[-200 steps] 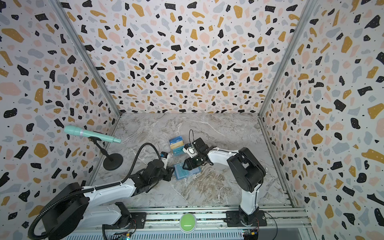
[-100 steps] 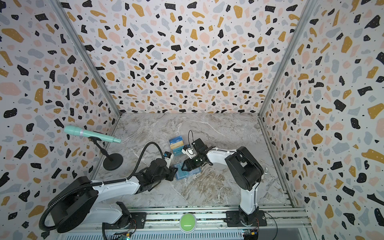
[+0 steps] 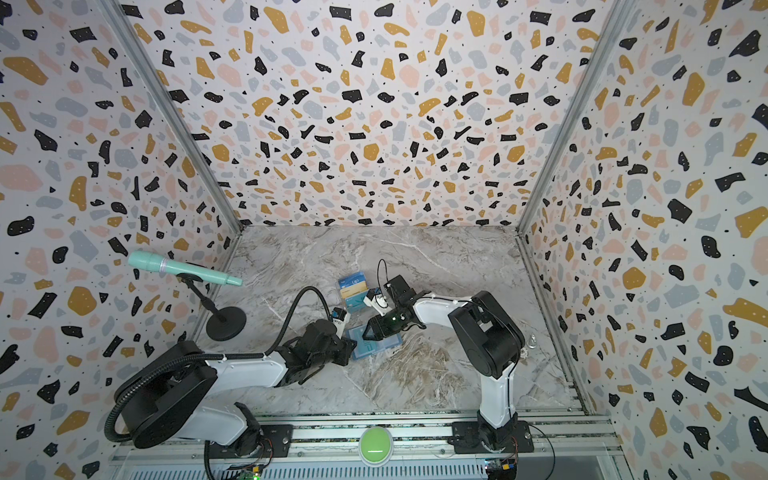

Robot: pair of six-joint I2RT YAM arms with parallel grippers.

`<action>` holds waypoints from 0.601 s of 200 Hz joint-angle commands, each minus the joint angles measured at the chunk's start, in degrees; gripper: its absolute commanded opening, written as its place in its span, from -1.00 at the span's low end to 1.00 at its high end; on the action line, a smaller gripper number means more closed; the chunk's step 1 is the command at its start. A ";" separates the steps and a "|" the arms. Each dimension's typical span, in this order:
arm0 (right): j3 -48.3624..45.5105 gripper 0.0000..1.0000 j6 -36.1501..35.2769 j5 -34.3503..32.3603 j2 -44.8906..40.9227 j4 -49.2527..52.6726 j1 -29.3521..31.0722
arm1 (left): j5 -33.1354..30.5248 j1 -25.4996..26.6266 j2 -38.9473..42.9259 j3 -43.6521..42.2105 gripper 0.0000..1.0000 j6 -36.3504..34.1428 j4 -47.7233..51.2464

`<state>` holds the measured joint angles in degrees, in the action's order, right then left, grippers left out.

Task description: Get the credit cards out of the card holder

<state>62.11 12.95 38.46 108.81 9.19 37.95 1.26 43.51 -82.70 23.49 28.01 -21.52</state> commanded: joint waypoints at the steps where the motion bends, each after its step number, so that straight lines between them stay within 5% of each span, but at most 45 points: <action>1: 0.90 0.03 -0.51 3.02 1.48 2.04 0.10 | 0.85 -0.28 -0.61 -1.23 -0.60 -0.73 -3.42; 120: -0.58 -0.15 1.09 12.20 1.76 -1.07 -0.48 | 1.16 -0.29 -1.11 -2.41 -0.63 -0.83 -3.97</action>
<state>62.19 13.50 46.28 110.85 8.05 36.91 1.50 43.48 -83.26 22.09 28.01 -24.69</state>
